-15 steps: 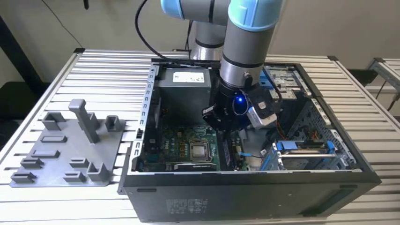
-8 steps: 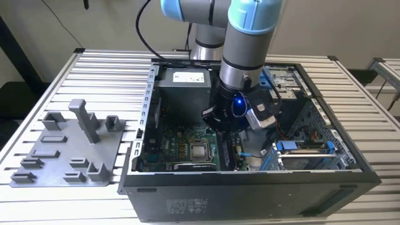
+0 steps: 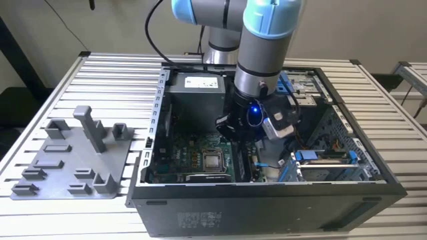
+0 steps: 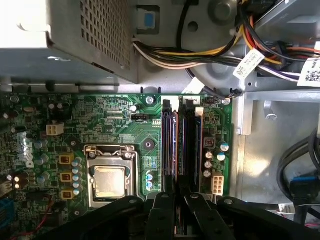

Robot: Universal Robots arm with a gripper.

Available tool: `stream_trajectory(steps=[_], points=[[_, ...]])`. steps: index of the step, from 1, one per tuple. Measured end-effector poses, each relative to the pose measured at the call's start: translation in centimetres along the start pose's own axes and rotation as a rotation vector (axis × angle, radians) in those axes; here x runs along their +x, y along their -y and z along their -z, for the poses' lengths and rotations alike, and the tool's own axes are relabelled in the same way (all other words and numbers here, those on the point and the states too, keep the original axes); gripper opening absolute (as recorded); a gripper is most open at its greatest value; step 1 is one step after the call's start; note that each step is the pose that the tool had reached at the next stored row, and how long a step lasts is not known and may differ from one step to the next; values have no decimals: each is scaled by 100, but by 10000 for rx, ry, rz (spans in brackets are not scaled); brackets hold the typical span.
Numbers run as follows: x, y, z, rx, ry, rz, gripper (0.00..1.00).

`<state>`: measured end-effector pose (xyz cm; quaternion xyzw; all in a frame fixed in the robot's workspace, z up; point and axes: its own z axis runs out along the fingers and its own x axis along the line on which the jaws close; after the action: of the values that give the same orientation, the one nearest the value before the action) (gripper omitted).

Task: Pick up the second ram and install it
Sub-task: 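Insert the second ram into the second slot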

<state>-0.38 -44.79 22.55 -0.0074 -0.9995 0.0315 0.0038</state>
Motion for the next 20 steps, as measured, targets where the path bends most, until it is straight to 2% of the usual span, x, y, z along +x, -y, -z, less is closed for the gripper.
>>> stream_trajectory(steps=[12, 20], points=[[-1, 29, -36, 1, 0, 1, 14], [0, 27, -90, 3, -1, 1, 14]])
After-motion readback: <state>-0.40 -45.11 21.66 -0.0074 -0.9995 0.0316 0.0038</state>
